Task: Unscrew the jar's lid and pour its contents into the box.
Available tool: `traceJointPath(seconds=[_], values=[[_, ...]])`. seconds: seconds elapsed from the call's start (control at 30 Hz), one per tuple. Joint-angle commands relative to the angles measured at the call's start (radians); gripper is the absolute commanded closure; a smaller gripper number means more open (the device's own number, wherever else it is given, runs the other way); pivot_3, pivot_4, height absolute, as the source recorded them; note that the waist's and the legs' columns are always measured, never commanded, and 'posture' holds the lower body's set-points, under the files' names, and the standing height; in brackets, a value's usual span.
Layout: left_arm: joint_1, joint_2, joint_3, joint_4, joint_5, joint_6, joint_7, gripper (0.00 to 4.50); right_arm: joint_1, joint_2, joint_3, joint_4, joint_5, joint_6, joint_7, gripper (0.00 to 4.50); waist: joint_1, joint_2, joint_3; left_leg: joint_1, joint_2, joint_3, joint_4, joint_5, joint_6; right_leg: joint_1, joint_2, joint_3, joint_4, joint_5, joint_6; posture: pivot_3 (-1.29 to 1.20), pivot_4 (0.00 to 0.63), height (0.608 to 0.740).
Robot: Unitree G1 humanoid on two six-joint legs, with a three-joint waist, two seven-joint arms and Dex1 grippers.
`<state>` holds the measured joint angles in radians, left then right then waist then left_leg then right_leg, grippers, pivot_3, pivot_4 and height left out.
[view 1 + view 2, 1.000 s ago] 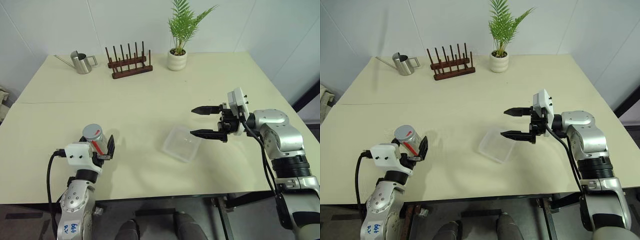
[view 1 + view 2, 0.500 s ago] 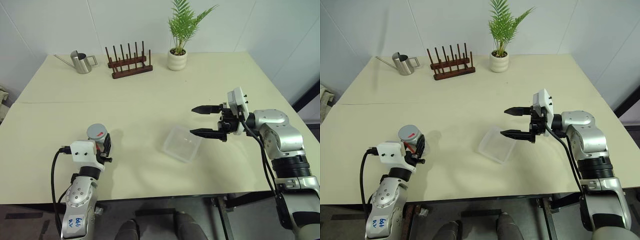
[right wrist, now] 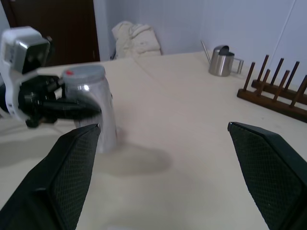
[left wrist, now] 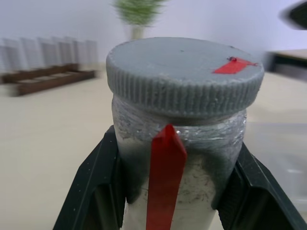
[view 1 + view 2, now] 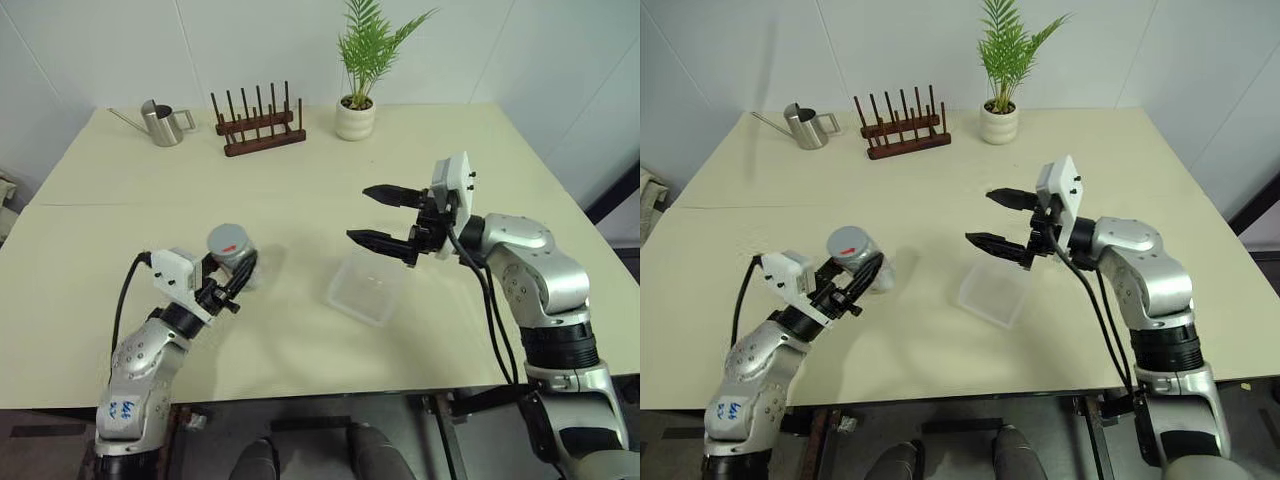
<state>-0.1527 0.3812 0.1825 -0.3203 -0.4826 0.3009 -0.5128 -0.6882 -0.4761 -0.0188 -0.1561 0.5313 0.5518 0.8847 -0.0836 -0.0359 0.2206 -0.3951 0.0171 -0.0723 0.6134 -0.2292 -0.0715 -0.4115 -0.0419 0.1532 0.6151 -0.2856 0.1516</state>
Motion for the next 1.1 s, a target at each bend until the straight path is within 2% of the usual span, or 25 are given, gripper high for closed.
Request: traceJointPath(seconds=[0.03,0.2,0.37,0.67,1.1], values=[[-0.088,0.056,-0.020,0.047,-0.050,0.034,-0.113,2.57,0.032,0.054,-0.030,-0.181,0.050,0.101,-0.174,0.00,0.000,0.000,0.000,-0.001,0.000,0.000,0.000,0.000,0.000,-0.001,0.000,0.000,0.001,0.001,0.002,0.00,0.150,0.740],[-0.226,0.087,-0.058,0.158,-0.095,0.099,-0.244,2.57,0.023,0.146,-0.009,-0.300,0.078,0.289,-0.398,0.00,-0.001,0.000,0.000,-0.002,0.000,0.000,0.000,0.000,0.000,-0.003,0.000,-0.001,0.002,0.001,0.003,0.00,0.150,0.740],[-0.290,0.100,-0.109,0.208,-0.070,0.103,-0.326,2.57,-0.010,0.198,0.042,-0.336,0.042,0.352,-0.518,0.00,-0.001,0.000,0.000,-0.002,0.000,0.000,-0.001,-0.001,0.000,-0.003,0.000,-0.001,0.002,0.001,0.002,0.00,0.150,0.740],[-0.352,0.101,-0.170,0.259,0.013,0.032,-0.373,2.57,-0.020,0.252,0.169,-0.391,-0.040,0.306,-0.573,0.00,0.000,0.000,0.000,-0.012,0.000,-0.001,-0.002,-0.001,-0.001,-0.015,0.000,-0.001,0.006,0.002,0.003,0.00,0.150,0.740],[-0.376,0.081,-0.171,0.268,0.056,-0.048,-0.367,2.57,-0.006,0.280,0.220,-0.391,-0.033,0.326,-0.560,0.00,0.000,0.000,0.000,-0.012,0.000,0.000,-0.001,-0.001,-0.001,-0.016,0.000,-0.001,0.007,0.001,0.002,0.00,0.150,0.740]])
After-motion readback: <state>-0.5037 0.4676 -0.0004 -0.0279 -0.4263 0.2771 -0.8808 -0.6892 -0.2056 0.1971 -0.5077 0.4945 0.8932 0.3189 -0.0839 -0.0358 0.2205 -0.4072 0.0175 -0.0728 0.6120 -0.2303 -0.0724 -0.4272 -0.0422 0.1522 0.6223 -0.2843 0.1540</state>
